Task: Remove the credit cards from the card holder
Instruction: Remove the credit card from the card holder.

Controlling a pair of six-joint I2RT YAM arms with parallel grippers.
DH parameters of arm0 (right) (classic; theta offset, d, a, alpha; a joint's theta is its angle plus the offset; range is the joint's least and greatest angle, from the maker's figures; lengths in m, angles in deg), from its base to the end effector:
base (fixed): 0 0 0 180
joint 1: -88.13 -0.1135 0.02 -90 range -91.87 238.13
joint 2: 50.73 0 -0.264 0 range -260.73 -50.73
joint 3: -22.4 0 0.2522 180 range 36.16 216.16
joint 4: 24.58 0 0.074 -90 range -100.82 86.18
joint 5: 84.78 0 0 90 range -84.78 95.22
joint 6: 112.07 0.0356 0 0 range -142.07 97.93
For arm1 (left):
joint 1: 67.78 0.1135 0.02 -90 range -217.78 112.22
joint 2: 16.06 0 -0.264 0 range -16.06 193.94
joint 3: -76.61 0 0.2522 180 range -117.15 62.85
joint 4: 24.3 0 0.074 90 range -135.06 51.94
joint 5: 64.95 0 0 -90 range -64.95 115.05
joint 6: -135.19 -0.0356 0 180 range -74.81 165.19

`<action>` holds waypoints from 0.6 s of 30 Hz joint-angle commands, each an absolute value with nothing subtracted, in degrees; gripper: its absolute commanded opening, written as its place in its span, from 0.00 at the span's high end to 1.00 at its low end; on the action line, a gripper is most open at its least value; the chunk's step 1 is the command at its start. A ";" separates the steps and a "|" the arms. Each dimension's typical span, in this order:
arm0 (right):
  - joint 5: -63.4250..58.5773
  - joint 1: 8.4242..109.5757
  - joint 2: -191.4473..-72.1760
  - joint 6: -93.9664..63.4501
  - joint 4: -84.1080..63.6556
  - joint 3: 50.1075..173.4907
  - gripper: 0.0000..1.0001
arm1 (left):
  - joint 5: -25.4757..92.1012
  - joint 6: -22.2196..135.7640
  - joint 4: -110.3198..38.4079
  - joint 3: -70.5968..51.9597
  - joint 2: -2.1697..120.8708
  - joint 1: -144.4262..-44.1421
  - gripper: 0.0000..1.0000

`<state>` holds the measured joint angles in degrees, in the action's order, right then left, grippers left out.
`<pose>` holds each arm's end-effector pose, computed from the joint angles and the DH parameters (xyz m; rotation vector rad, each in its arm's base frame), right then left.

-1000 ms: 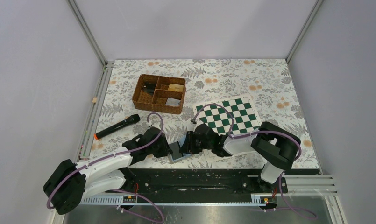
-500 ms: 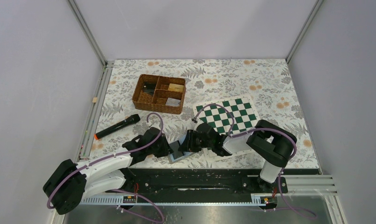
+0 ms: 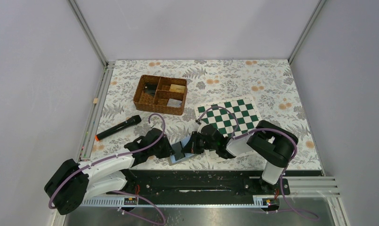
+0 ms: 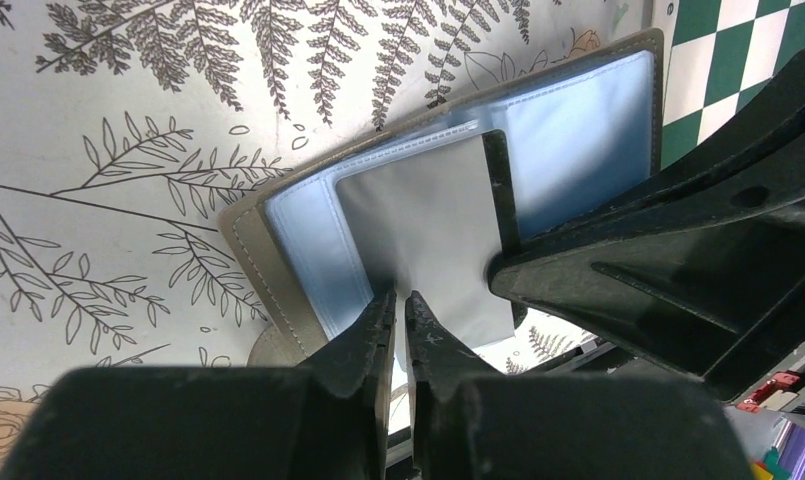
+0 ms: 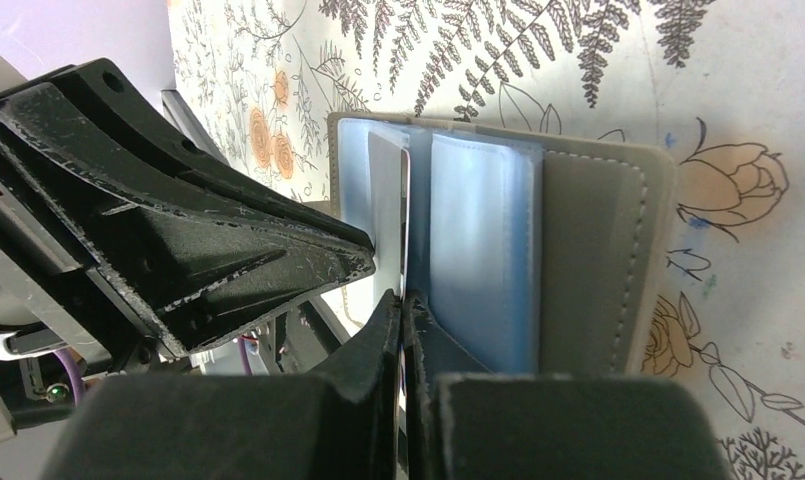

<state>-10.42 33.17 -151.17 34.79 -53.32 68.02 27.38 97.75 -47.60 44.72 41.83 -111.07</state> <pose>0.1704 0.2597 0.1194 -0.1625 2.3547 1.3961 0.1284 -0.1230 0.1435 -0.1901 2.5873 -0.7496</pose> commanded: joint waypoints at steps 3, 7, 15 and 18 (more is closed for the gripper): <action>-12.13 33.93 -149.15 35.23 -57.49 67.07 0.96 | 25.26 97.26 -48.78 45.56 45.34 -111.37 0.91; -11.84 34.32 -147.95 35.19 -57.49 66.05 0.91 | 25.28 97.30 -48.78 45.40 45.70 -111.37 0.91; -12.55 34.95 -146.82 34.84 -57.96 65.19 1.00 | 23.92 97.14 -49.61 45.36 45.66 -111.33 0.91; -12.74 35.19 -146.45 34.60 -58.21 64.79 0.88 | 23.48 97.05 -49.66 45.34 46.26 -111.33 0.91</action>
<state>-11.01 34.30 -149.19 35.20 -55.18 65.46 27.36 98.16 -44.82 44.57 44.28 -111.18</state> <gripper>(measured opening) 0.067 0.094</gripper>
